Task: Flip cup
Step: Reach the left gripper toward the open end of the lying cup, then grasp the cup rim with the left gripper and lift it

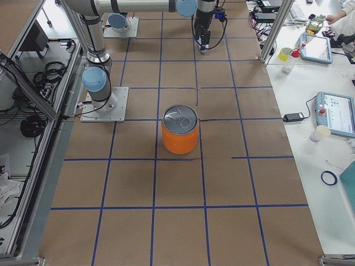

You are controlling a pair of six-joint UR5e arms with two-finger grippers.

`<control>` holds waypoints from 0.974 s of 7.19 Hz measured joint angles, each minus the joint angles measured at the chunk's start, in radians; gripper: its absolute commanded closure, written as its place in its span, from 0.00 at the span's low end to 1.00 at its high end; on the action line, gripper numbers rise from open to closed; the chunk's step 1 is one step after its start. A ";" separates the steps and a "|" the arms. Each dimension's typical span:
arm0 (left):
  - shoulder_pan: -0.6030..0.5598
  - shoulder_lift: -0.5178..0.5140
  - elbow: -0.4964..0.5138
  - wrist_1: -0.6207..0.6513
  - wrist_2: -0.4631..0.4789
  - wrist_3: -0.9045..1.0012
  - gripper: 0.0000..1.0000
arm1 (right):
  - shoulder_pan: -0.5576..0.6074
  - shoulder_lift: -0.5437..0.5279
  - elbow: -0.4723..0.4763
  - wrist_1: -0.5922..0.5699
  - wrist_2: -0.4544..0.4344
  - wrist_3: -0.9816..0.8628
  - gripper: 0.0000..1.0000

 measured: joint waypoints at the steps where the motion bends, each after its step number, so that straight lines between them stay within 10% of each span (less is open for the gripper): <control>1: -0.001 -0.009 -0.001 0.005 -0.008 -0.001 1.00 | 0.000 0.001 0.000 -0.009 -0.006 -0.007 0.00; 7: 0.005 0.055 0.165 0.064 0.038 -0.480 1.00 | 0.000 -0.001 0.001 -0.014 -0.015 -0.020 0.00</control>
